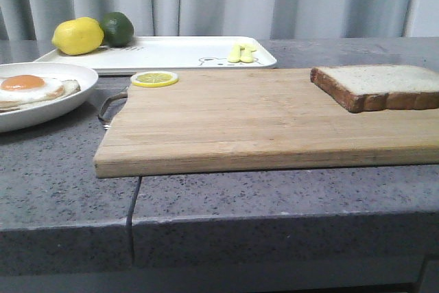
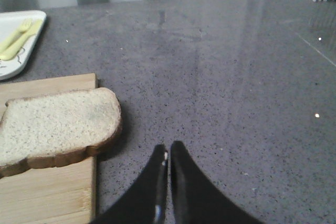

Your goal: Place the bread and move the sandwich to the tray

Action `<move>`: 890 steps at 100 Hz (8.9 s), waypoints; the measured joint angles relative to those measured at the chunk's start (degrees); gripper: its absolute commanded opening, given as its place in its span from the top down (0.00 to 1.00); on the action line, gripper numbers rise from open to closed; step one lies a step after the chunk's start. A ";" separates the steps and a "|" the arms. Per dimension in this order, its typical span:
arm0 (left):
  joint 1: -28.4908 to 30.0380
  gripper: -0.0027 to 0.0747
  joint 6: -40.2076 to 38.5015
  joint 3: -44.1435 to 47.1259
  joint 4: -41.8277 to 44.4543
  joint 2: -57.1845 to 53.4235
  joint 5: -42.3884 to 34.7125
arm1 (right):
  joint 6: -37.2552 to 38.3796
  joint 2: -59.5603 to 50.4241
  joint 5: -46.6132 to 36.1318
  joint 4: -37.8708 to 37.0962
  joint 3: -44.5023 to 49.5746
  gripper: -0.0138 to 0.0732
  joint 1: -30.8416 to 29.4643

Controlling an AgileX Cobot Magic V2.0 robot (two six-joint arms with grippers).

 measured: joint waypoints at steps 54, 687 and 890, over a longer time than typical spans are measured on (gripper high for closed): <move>0.00 0.99 0.00 -3.89 0.04 9.89 0.23 | -3.17 34.16 21.44 9.43 -25.91 0.25 0.00; 10.43 0.65 4.53 -36.97 -13.53 71.56 28.90 | -57.64 66.87 22.71 64.87 -61.47 0.92 38.36; -2.72 0.99 5.84 -96.94 -35.90 116.24 36.88 | -56.10 33.02 21.42 54.89 -49.00 0.92 38.46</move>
